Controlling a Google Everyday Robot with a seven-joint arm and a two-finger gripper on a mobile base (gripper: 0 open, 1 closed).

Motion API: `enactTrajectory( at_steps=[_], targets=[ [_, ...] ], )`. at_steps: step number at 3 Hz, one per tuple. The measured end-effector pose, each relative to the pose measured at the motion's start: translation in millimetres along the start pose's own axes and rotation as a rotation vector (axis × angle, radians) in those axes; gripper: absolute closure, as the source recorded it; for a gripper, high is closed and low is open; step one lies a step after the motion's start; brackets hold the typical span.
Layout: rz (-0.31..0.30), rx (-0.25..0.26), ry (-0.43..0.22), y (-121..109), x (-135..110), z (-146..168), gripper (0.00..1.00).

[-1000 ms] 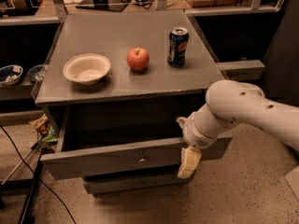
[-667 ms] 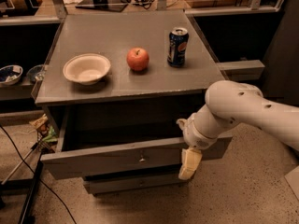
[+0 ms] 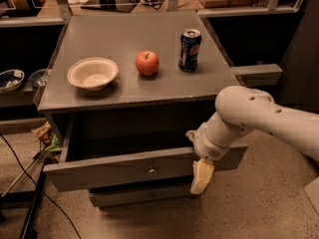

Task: Open top drawer

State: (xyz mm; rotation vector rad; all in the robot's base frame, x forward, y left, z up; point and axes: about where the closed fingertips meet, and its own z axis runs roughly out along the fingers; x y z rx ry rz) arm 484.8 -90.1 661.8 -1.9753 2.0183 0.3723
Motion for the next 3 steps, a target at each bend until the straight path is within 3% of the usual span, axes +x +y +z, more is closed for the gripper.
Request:
enactTrajectory(
  at_steps=[2,3],
  targets=[
    [0.000,0.000,0.000,0.0,0.0,0.0,0.42],
    [0.000,0.000,0.000,0.1,0.0,0.1,0.73]
  ],
)
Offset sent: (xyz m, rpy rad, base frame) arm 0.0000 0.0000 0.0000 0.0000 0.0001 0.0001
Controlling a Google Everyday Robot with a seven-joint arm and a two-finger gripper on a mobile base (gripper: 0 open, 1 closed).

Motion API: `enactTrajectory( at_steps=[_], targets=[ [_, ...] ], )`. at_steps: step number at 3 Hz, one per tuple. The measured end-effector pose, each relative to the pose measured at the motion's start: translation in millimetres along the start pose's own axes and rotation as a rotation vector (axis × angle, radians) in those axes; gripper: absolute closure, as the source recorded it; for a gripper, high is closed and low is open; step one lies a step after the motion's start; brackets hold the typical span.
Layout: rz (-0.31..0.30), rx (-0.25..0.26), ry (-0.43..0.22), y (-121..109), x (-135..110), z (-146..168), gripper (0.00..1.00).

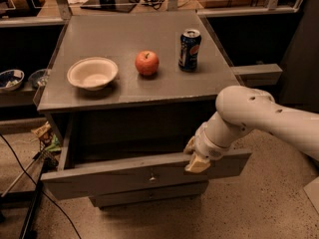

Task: Open top drawer

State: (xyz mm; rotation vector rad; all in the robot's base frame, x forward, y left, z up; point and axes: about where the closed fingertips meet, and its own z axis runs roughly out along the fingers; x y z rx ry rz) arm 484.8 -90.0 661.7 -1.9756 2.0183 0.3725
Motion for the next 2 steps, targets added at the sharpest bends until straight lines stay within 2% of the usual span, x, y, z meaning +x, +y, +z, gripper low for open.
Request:
enactTrajectory(
  at_steps=[1,2],
  targets=[
    [0.000,0.000,0.000,0.1,0.0,0.0,0.96],
    [0.013,0.015,-0.016,8.9,-0.8,-5.9,1.00]
  ],
)
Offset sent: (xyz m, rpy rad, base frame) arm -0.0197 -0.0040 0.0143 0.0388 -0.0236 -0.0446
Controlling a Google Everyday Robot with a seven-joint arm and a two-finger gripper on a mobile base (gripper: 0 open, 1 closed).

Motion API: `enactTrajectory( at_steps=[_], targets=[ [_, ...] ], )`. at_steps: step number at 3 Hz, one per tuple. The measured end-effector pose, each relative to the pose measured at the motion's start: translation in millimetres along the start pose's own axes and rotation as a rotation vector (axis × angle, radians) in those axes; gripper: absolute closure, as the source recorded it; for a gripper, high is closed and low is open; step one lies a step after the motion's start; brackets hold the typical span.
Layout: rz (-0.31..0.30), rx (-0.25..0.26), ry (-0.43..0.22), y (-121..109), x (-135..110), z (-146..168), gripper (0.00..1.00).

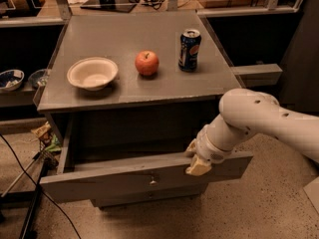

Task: Open top drawer

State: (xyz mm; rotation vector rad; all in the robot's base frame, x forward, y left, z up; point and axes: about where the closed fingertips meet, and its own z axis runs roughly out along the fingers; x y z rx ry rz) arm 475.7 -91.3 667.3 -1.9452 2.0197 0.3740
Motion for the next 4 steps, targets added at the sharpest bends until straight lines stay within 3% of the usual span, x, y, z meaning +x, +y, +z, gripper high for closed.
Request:
enactTrajectory(
  at_steps=[4],
  targets=[
    [0.029,0.010,-0.048,43,0,-16,1.00]
  ],
)
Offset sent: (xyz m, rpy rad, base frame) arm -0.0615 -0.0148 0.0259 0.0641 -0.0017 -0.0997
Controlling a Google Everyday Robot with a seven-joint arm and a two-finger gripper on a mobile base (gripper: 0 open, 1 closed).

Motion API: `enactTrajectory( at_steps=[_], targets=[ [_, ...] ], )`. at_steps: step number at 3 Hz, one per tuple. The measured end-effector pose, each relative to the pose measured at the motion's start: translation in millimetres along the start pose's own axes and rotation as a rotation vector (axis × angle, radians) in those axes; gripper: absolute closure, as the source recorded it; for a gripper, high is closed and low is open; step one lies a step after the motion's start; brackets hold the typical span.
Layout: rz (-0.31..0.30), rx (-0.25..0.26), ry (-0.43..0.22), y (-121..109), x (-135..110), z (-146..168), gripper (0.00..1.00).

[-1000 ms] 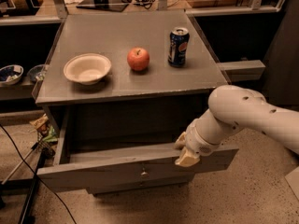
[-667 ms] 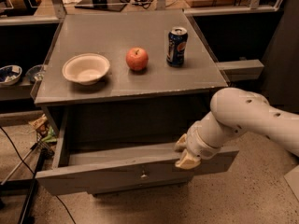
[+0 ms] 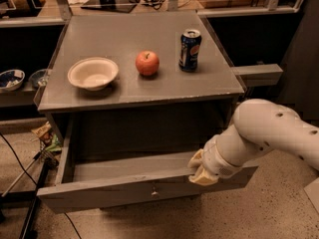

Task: Open top drawer

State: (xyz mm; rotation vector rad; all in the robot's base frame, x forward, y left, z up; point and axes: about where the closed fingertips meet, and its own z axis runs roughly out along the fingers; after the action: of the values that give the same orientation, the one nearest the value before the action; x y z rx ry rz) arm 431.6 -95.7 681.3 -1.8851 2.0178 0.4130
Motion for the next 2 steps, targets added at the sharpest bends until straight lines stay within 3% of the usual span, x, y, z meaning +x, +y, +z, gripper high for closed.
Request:
enactTrajectory(
  at_steps=[1,2],
  targets=[
    [0.000,-0.006,-0.011,11.2,-2.2,-6.2,1.00],
    [0.000,-0.006,-0.011,11.2,-2.2,-6.2,0.82]
  ],
)
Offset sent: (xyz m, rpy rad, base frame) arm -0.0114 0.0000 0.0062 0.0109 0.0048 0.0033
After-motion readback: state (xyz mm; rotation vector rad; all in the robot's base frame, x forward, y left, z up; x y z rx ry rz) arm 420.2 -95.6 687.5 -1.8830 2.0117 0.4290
